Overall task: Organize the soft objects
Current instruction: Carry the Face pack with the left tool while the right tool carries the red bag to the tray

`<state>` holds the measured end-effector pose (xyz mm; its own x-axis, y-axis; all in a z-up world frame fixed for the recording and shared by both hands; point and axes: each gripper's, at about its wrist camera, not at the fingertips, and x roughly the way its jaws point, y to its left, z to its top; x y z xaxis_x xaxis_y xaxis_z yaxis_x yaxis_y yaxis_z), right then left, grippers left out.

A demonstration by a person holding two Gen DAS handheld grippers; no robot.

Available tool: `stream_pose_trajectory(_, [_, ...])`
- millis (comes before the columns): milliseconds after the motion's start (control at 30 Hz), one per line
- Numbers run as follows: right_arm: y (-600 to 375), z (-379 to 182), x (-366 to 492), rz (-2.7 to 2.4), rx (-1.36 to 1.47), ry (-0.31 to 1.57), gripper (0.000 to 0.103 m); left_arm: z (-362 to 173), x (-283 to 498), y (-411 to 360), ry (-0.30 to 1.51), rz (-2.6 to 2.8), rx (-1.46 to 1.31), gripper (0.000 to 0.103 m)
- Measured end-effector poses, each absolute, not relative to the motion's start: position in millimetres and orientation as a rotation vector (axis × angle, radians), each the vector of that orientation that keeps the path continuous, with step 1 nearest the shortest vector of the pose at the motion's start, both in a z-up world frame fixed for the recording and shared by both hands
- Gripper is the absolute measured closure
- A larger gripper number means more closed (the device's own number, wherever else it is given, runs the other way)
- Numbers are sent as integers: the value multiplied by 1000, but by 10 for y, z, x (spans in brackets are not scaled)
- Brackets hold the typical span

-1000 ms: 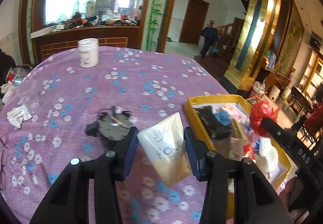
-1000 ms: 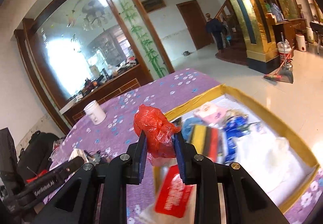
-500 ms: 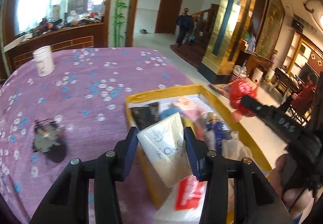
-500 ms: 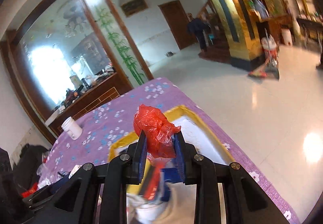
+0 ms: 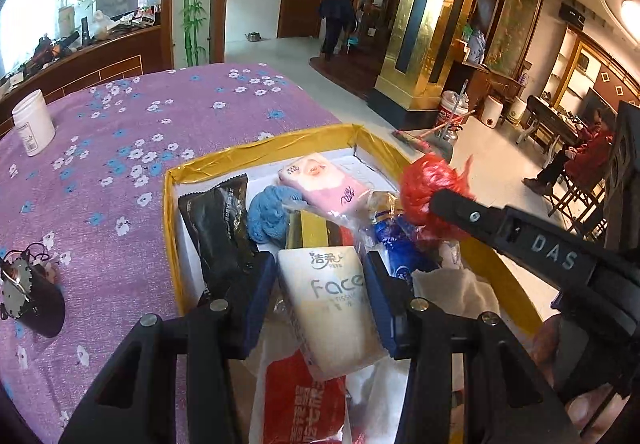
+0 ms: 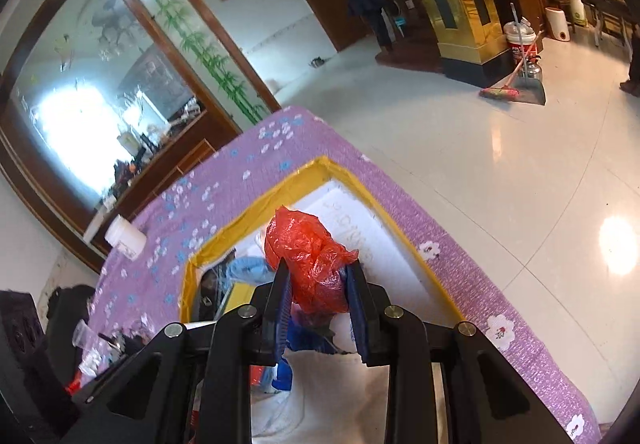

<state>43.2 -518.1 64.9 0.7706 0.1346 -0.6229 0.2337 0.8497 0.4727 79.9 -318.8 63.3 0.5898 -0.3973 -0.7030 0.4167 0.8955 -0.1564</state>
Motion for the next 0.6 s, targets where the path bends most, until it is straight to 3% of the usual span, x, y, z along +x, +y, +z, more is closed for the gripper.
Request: stream_pose_trajectory(600, [-5033,571,471,-36,504,770,73,551,810,-3231,790,-553,19,55])
